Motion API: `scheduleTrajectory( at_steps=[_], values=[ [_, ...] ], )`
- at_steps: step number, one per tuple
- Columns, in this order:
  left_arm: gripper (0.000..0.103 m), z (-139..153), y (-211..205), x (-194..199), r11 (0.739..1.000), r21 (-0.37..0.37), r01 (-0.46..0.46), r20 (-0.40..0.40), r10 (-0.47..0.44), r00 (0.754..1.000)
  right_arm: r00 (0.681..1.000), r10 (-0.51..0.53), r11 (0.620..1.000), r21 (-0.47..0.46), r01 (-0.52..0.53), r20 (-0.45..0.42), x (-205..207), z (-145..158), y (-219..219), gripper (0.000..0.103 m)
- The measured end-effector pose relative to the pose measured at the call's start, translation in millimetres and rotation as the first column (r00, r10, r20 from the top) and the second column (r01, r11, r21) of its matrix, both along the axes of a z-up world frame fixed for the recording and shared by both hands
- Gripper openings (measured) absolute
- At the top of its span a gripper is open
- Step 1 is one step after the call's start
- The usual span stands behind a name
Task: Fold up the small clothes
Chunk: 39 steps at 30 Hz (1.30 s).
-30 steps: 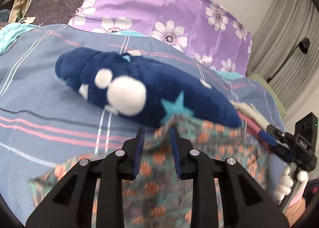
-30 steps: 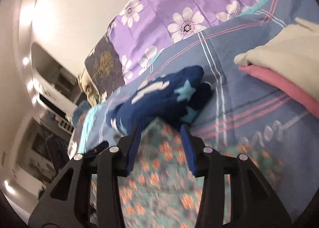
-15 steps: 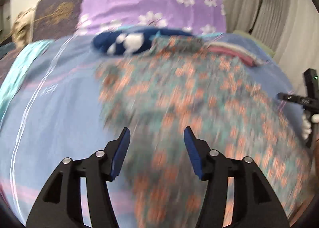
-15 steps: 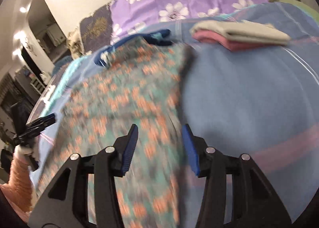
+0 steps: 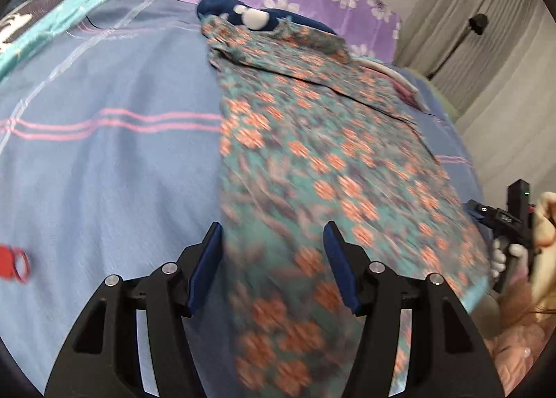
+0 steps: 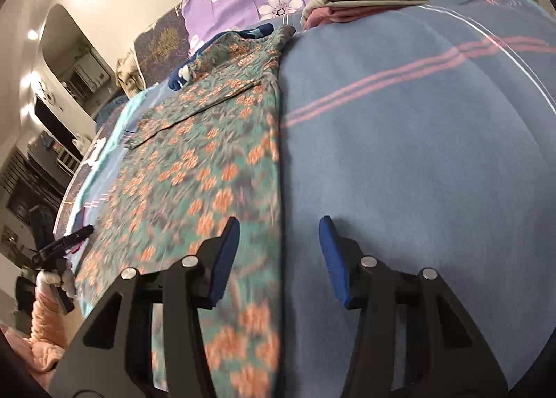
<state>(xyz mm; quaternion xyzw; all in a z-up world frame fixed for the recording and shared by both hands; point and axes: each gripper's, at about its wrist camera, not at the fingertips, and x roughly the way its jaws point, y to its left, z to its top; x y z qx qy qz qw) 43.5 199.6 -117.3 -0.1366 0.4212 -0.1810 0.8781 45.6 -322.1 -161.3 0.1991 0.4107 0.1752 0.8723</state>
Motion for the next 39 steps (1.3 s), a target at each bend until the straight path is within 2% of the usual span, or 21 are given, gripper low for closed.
scheduleTrajectory(
  at_steps=[2,4,7,11,14,16,18,20,22,24,28,32,33,35,36,37,39],
  values=[
    [0.057,0,-4,-11,1.0,-0.021,0.02,-0.005,-0.02,1.0,1.0,0.014,1.0,0.014,-0.014,-0.001,-14,0,-4,0.048],
    [0.045,-1,-2,-18,0.999,-0.046,0.025,-0.017,-0.026,1.0,1.0,0.029,0.999,0.033,-0.029,-0.006,-26,-2,-7,0.049],
    [0.033,-4,4,-28,0.995,-0.101,0.017,-0.051,-0.022,0.998,0.999,0.049,0.994,0.102,-0.047,-0.022,-40,-4,-13,0.049],
    [0.032,-8,8,-38,0.99,-0.143,0.013,-0.085,-0.025,0.996,0.995,0.079,0.979,0.195,-0.066,-0.059,-52,-8,-17,0.05],
    [0.035,-10,5,-34,0.989,-0.145,0.019,-0.091,-0.032,0.995,0.992,0.106,0.976,0.196,-0.092,-0.064,-53,-8,-13,0.052],
    [0.047,-12,2,-26,0.98,-0.195,0.041,-0.077,-0.057,0.995,0.989,0.134,0.974,0.193,-0.12,-0.062,-46,-8,-7,0.056],
    [0.047,-14,-2,-19,0.979,-0.198,0.056,-0.063,-0.07,0.996,0.983,0.179,0.968,0.184,-0.169,-0.04,-34,-9,2,0.058],
    [0.047,-14,-3,-16,0.979,-0.196,0.061,-0.057,-0.073,0.996,0.981,0.187,0.966,0.189,-0.176,-0.043,-27,-10,5,0.057],
    [0.032,-14,0,-20,0.982,-0.182,0.042,-0.074,-0.056,0.996,0.981,0.182,0.963,0.213,-0.163,-0.073,-28,-7,2,0.056],
    [0.028,-15,5,-29,0.981,-0.191,0.04,-0.08,-0.056,0.995,0.977,0.196,0.963,0.205,-0.176,-0.082,-36,-6,-1,0.055],
    [0.024,-23,11,-32,0.967,-0.253,0.025,-0.078,-0.046,0.996,0.976,0.2,0.961,0.211,-0.177,-0.09,-42,-7,-4,0.053],
    [0.024,-22,-1,-20,0.969,-0.241,0.056,-0.067,-0.074,0.995,0.972,0.216,0.943,0.277,-0.185,-0.087,-25,-12,2,0.053],
    [0.024,-22,-2,-19,0.968,-0.243,0.065,-0.066,-0.083,0.994,0.971,0.226,0.937,0.289,-0.193,-0.083,-20,-13,5,0.052],
    [0.024,-23,-3,-17,0.965,-0.251,0.072,-0.067,-0.092,0.994,0.972,0.214,0.937,0.302,-0.176,-0.1,-12,-16,7,0.037],
    [0.024,-23,-3,-18,0.964,-0.257,0.068,-0.069,-0.089,0.994,0.972,0.205,0.937,0.31,-0.161,-0.116,-13,-18,4,0.017],
    [0.018,-23,-2,-20,0.964,-0.257,0.066,-0.069,-0.086,0.994,0.97,0.197,0.93,0.34,-0.139,-0.141,-11,-23,1,0.005],
    [0.005,-23,-1,-23,0.967,-0.249,0.052,-0.074,-0.072,0.995,0.974,0.177,0.916,0.387,-0.11,-0.142,-12,-26,-5,0.004]
  ],
)
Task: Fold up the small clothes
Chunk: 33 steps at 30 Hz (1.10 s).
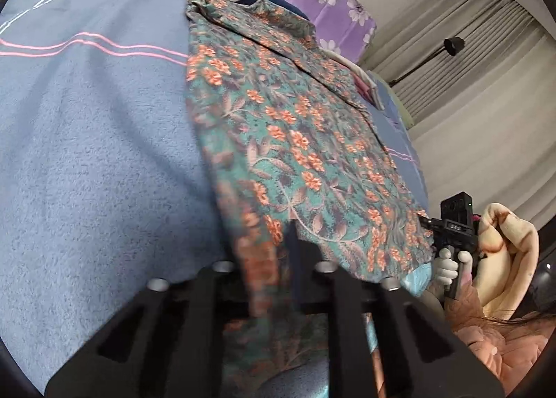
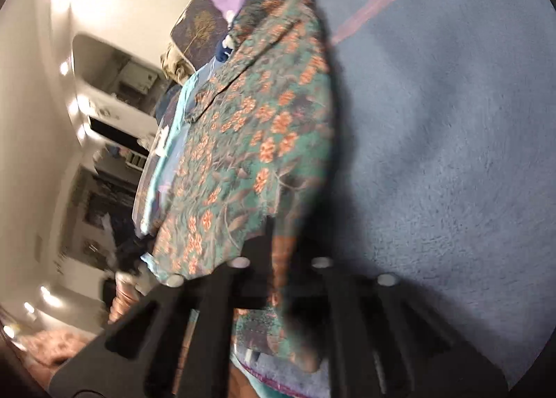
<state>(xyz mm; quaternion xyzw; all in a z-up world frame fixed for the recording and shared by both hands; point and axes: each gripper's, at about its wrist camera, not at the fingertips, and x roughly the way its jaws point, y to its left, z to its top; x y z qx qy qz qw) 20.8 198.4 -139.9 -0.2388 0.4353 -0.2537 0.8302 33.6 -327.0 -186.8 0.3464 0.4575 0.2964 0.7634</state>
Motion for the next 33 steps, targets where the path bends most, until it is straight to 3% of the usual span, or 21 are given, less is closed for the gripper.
scheduleTrajectory(
  at_steps=[2,5,8,14,16,18,22,28,33],
  values=[
    [0.002,5,0,-1,1.0,0.008,-0.012,0.011,0.012,1.0,0.999,-0.03,0.999,0.035,0.029,0.025,-2,10,-6,0.003],
    [0.002,32,-5,-5,1.0,0.013,-0.012,0.105,0.01,0.994,0.991,-0.048,0.996,0.087,0.037,0.123,-7,43,-13,0.003],
    [0.002,81,-10,-18,1.0,-0.007,0.019,0.253,-0.017,0.967,0.967,-0.069,0.993,0.11,0.043,0.244,-20,83,-18,0.002],
    [0.002,131,-13,-74,0.999,-0.018,0.043,0.393,-0.033,0.919,0.903,-0.134,0.983,0.172,0.068,0.409,-83,130,-40,0.002],
    [0.002,130,-9,-88,0.999,-0.026,0.033,0.382,-0.021,0.924,0.899,-0.161,0.983,0.147,0.109,0.406,-100,128,-47,0.002],
    [0.002,121,-9,-91,0.999,-0.045,0.023,0.34,-0.006,0.94,0.92,-0.178,0.982,0.122,0.143,0.349,-102,115,-52,0.002],
    [0.002,109,-18,-85,0.997,-0.07,0.027,0.312,-0.003,0.95,0.939,-0.194,0.973,0.178,0.147,0.285,-86,91,-47,0.002],
    [0.002,115,-25,-83,0.998,-0.066,0.019,0.322,0.003,0.947,0.926,-0.167,0.98,0.163,0.117,0.339,-74,108,-37,0.006],
    [0.002,127,-17,-68,0.992,-0.124,-0.025,0.337,0.066,0.939,0.902,-0.202,0.97,0.208,0.128,0.382,-57,122,-46,0.006]
  ],
)
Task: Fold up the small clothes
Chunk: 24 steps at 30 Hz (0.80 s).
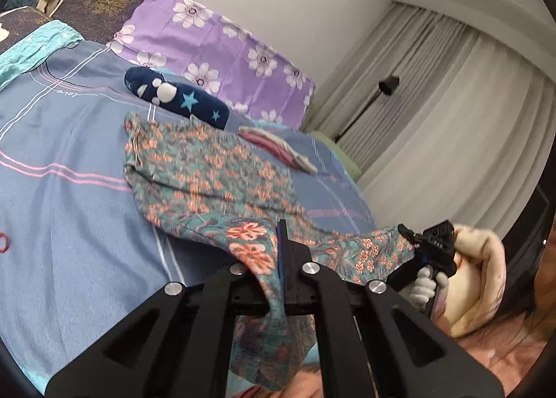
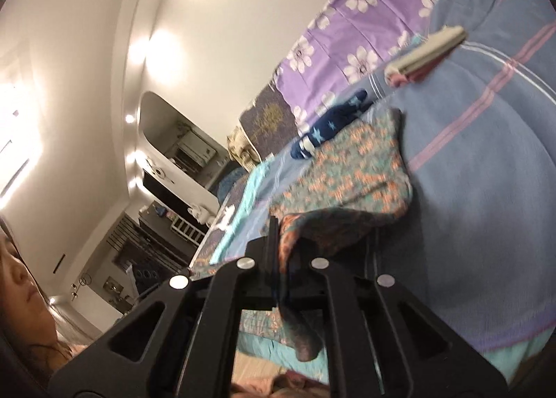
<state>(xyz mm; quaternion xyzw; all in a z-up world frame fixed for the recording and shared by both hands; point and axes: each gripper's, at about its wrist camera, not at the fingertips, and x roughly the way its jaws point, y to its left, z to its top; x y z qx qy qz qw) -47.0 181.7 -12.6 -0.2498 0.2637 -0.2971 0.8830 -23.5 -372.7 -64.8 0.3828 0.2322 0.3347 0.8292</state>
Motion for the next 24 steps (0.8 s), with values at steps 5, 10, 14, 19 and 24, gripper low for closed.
scheduleTrajectory(
  at_steps=[5,10,14,19,24],
  values=[
    [0.002,18,-2,32,1.0,0.008,-0.026,0.017,0.026,1.0,1.0,-0.014,1.0,0.018,0.014,0.026,38,16,3,0.006],
    [0.003,43,-2,84,0.997,0.06,-0.049,0.028,0.048,0.998,0.999,-0.05,0.999,0.001,0.05,0.006,102,28,3,0.006],
    [0.003,48,0,138,0.994,0.086,-0.064,0.009,0.063,0.998,0.996,-0.068,0.998,-0.02,0.067,-0.054,161,24,8,0.006],
    [0.003,0,-1,223,0.987,0.12,-0.103,-0.136,0.119,0.984,0.978,-0.073,0.994,-0.091,0.055,-0.197,241,-17,25,0.006],
    [0.003,-59,-10,269,0.98,0.172,-0.103,-0.254,0.145,0.956,0.941,-0.067,0.987,-0.159,0.014,-0.333,285,-72,39,0.006]
  ],
)
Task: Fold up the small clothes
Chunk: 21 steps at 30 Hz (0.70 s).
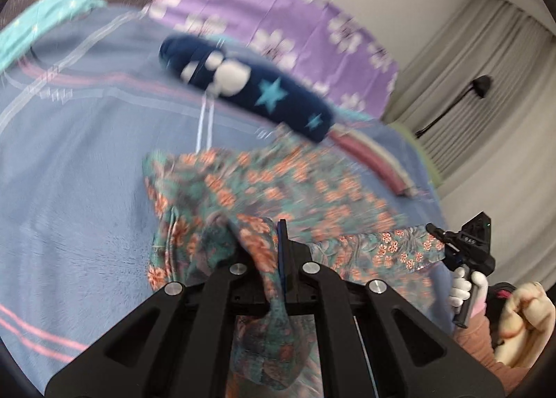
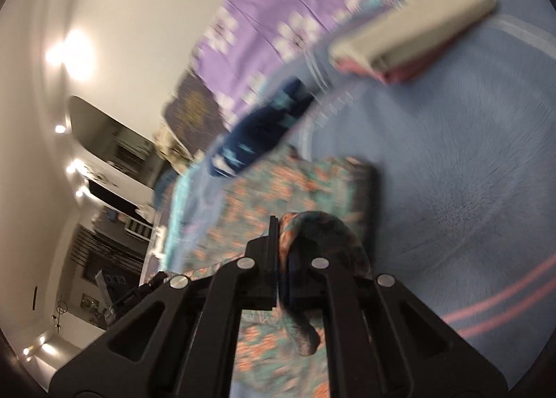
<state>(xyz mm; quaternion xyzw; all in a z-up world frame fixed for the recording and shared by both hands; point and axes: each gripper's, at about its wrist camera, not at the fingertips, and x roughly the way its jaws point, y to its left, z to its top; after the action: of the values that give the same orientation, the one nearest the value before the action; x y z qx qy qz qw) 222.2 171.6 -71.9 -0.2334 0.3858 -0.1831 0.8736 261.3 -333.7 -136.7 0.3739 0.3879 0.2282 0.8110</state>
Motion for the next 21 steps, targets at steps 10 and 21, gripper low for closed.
scheduleTrajectory(
  at_steps=[10,21],
  values=[
    [0.017,-23,4,-5,1.0,-0.002,0.004,-0.054,-0.004,0.999,0.996,0.084,0.993,-0.085,-0.085,-0.014,-10,-15,0,0.023],
    [0.005,7,-4,-22,0.998,-0.018,0.063,-0.036,-0.063,0.997,0.988,0.121,0.987,-0.118,-0.109,0.096,-20,26,5,0.005]
  ],
)
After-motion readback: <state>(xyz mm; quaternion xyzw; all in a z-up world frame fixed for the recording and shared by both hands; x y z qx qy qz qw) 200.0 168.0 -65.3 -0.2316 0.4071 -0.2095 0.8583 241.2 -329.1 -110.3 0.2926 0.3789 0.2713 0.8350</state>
